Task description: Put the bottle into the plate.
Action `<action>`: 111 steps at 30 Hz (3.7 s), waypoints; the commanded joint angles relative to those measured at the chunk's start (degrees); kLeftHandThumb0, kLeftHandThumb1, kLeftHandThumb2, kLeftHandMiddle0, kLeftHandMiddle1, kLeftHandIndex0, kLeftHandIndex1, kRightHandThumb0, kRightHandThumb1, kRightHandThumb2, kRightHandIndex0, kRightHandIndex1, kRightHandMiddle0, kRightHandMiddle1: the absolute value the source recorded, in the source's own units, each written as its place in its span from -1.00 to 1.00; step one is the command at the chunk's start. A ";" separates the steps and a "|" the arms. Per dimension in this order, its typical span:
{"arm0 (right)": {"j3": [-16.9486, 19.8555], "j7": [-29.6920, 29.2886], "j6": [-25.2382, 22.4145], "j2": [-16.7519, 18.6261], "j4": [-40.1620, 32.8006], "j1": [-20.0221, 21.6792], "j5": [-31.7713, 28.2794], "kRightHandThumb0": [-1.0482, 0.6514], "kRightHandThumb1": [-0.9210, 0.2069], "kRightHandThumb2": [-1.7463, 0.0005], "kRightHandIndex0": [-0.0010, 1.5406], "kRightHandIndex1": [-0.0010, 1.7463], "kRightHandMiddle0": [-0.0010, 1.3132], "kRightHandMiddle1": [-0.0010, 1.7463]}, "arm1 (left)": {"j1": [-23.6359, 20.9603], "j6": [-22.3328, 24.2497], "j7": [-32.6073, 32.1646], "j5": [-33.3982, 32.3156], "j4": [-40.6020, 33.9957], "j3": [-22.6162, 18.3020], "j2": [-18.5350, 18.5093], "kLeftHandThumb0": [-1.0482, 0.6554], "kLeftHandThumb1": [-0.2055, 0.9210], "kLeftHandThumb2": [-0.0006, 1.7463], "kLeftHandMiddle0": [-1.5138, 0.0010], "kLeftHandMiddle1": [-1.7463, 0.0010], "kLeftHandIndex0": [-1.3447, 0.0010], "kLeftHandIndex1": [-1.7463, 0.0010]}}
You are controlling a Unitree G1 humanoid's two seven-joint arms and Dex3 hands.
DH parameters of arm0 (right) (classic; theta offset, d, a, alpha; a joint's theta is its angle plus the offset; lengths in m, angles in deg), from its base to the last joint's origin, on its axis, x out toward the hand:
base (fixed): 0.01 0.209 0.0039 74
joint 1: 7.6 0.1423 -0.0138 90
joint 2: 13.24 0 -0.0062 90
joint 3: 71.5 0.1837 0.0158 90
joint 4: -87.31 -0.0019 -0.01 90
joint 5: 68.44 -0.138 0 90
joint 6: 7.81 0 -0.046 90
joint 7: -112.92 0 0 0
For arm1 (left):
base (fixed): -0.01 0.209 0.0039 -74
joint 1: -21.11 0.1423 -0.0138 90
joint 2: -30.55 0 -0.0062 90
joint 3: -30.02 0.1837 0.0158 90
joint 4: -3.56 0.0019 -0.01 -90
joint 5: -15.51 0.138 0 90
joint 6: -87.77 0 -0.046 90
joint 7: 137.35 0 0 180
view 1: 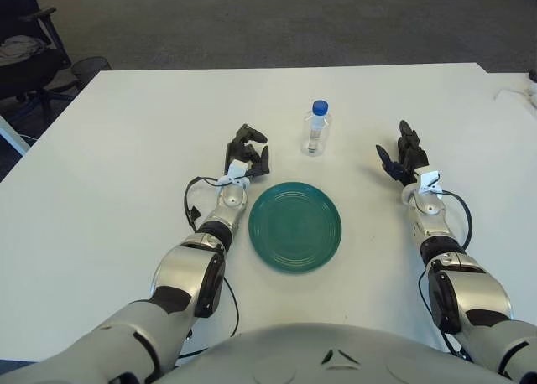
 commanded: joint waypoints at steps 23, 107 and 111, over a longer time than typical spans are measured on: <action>-10.14 2.39 -6.73 5.58 4.96 0.48 7.65 -0.95 -1.00 0.75 -0.99 -0.99 -0.99 -0.99 | 1.86 3.33 -0.89 0.51 2.28 0.27 -0.73 -0.31 0.00 0.45 -0.45 -1.00 0.14 -1.00; -10.36 -0.25 -15.64 11.66 11.84 18.88 10.25 -1.00 -1.00 0.65 -0.95 -0.99 -0.96 -0.95 | 6.00 -11.05 -11.44 3.24 -2.33 1.73 0.48 -0.31 0.04 0.41 -0.61 -1.00 0.17 -1.00; -10.34 0.10 -15.86 11.85 11.89 19.15 10.36 -1.00 -1.00 0.65 -0.94 -0.99 -0.96 -0.94 | 5.97 -10.54 -11.82 3.42 -2.27 2.05 0.34 -0.31 0.03 0.42 -0.63 -1.00 0.16 -1.00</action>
